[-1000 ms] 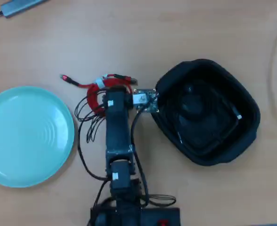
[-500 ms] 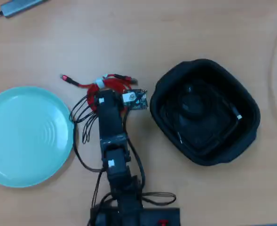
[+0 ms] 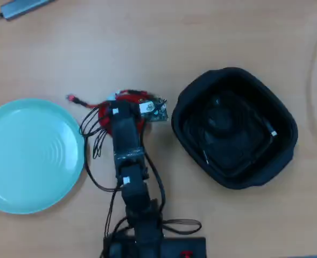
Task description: Put a black charging cable in a black bowl and put a red charging cable in a green bowl
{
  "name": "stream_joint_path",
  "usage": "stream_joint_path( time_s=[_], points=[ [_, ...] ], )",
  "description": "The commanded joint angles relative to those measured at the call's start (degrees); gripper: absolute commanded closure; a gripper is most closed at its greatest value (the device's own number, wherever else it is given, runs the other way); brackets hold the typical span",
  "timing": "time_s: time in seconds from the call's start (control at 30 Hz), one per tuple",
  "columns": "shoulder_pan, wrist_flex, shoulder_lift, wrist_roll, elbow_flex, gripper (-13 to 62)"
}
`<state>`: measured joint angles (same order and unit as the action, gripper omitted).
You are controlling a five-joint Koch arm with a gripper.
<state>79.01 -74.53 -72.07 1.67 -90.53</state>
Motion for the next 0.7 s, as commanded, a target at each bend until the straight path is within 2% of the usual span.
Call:
stream_joint_path(
  time_s=[0.0, 0.2, 0.47, 0.67],
  points=[
    [0.18, -0.09, -0.7, -2.29, 2.46, 56.5],
    [1.32, -0.18, -2.2, -2.72, 2.99, 55.9],
    [1.67, -0.7, -22.94, -2.37, 8.35, 55.9],
    [0.88, -0.7, -31.2, -2.37, 9.93, 55.9]
  ],
)
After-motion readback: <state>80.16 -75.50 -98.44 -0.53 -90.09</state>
